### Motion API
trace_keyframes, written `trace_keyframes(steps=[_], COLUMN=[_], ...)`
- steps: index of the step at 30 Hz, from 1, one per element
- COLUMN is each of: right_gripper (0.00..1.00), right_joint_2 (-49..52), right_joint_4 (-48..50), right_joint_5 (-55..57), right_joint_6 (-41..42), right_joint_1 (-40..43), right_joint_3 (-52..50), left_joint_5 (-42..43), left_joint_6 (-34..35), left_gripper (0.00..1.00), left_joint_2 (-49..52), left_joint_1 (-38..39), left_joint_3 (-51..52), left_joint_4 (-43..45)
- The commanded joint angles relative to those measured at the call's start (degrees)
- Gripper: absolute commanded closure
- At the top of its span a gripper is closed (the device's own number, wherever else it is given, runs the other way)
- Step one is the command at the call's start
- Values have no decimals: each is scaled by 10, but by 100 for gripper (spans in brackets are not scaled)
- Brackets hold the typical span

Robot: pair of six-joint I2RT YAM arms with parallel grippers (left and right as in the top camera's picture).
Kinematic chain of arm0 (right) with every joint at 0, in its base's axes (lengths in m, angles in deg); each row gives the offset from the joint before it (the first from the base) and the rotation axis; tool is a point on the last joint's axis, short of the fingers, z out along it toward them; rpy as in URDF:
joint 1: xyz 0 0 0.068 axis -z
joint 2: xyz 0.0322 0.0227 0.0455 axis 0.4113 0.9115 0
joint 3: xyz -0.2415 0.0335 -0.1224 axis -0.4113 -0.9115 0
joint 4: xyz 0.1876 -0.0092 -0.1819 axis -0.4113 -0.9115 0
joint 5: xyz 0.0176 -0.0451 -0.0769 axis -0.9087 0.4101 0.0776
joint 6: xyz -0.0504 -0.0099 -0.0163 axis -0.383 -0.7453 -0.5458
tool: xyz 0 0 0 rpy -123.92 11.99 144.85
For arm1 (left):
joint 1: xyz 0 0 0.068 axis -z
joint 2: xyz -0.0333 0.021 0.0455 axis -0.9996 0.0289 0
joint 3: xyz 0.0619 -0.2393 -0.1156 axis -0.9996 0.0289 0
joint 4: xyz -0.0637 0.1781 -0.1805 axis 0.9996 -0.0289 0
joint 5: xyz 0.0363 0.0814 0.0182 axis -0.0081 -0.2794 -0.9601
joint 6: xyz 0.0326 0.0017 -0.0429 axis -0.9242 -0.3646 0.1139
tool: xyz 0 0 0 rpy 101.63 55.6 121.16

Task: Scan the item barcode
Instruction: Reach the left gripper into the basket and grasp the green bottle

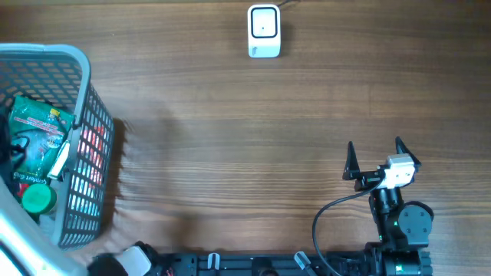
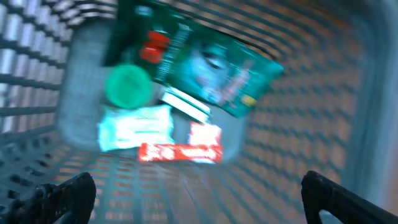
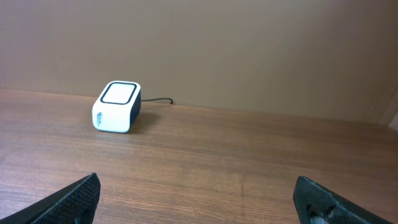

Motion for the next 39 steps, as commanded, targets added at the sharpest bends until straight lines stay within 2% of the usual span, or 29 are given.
trace_keyframes(steps=[1,4,10,12,20,23,39], right_gripper=[0,0,0,0,0,0,0], right_joint_2=[-3,-3,-3,-3,-3,-3,-3], right_joint_4=[2,2,2,2,2,2,2], right_joint_5=[6,6,6,6,6,6,6], right_joint_6=[-3,-3,-3,-3,-3,-3,-3], right_joint_1=[-2,-2,-2,-2,-2,-2,-2], right_joint_3=[-1,-1,-1,-1,-1,-1,-1], left_joint_5=[-38,-48,-48,-49,-48,-35,-31], left_joint_6=[35,33,18,-2,-7,-65,-77], left_gripper=[0,0,0,0,0,0,0], left_joint_2=[50,73,73,73,73,73,44], left_joint_1=[-41,-70,-120,-130,-153,-153,-153], left_joint_3=[9,63,213,255,397,443,452], left_joint_4=[-34,-42,40,80,211,296,302])
